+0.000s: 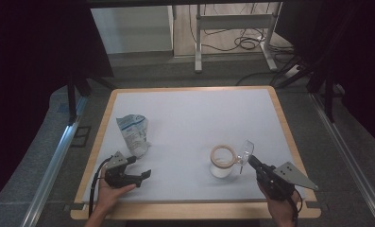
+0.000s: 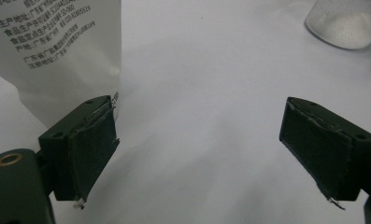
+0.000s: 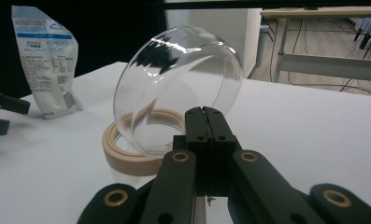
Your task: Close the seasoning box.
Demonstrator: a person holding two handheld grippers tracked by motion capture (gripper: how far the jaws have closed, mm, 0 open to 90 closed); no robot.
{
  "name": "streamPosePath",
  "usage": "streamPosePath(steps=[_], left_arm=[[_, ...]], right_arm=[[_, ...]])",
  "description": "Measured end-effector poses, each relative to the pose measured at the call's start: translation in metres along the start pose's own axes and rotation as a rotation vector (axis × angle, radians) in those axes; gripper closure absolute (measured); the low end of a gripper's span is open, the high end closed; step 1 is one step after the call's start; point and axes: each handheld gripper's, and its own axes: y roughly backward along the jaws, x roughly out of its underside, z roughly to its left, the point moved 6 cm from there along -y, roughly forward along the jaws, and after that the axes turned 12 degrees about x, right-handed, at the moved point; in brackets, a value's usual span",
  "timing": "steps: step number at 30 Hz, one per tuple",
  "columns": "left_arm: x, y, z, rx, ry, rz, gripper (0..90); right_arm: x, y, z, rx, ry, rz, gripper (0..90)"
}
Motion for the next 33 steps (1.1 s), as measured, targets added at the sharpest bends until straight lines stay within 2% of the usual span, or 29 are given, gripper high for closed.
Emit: streamPosePath(steps=[10,20,22,29,33], left_arm=[[0.001,0.001,-0.001,-0.012,-0.004,0.000,11.3],[0.001,0.003,-0.001,-0.022,-0.006,-0.015,11.2],[0.001,0.004,-0.001,-0.027,-0.009,-0.015,11.2],[0.000,0.007,-0.001,-0.031,-0.007,-0.021,11.2],[0.000,0.006,-0.001,-0.025,0.002,-0.028,11.2]], right_arm=[[-0.005,-0.009,0.006,-0.013,0.016,0.008,89.9],[0.004,-0.034,0.028,-0.071,0.054,0.064,89.9],[0.004,-0.037,0.031,-0.089,0.031,0.058,89.9],[-0.001,-0.042,0.038,-0.092,0.077,0.074,89.9],[0.000,-0.041,0.035,-0.089,0.071,0.079,89.9]])
